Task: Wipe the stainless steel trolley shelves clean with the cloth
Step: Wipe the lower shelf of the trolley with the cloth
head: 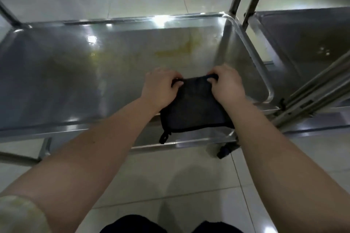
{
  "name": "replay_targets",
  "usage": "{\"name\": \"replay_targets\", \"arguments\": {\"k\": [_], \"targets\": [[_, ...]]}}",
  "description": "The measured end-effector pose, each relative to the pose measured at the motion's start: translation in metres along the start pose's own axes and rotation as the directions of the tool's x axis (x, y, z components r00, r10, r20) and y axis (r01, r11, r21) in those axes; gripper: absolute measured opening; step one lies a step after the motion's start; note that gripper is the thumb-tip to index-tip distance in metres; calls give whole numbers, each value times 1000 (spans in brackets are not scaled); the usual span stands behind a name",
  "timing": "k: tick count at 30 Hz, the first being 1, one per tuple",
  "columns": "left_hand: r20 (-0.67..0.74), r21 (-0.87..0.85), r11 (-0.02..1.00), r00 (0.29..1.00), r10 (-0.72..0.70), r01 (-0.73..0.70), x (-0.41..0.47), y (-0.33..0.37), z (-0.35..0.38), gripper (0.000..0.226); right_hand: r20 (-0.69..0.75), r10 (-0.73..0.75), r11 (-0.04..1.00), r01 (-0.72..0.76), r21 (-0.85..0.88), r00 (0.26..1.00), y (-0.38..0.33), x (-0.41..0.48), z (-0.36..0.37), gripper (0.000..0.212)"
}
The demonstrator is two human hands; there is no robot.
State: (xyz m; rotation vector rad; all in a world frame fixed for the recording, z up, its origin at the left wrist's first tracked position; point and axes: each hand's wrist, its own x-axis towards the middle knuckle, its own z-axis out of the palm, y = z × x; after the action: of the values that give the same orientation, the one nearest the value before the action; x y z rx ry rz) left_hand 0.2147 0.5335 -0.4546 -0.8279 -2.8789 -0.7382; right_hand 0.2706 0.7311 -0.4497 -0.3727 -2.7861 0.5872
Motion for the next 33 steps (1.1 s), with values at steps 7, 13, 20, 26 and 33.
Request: {"name": "replay_targets", "arguments": {"k": [7,13,20,26,33], "targets": [[-87,63,988,987,-134,140,11,-34,-28,40,280,-143,957,205,-207,949,-56,-53,4,54],[139,398,898,955,-260,187,12,-84,-19,59,456,-67,940,210,-270,887,-46,-17,29,62],[98,385,890,948,-301,243,10,-86,-15,64,424,17,948,120,-293,906,-65,95,66,63],[115,368,892,940,-322,261,10,-84,-17,59,474,-8,947,159,-280,881,-69,61,55,63],[97,382,887,944,-316,257,10,-83,-11,53,489,-105,916,275,-291,866,-62,-15,39,62]]}}
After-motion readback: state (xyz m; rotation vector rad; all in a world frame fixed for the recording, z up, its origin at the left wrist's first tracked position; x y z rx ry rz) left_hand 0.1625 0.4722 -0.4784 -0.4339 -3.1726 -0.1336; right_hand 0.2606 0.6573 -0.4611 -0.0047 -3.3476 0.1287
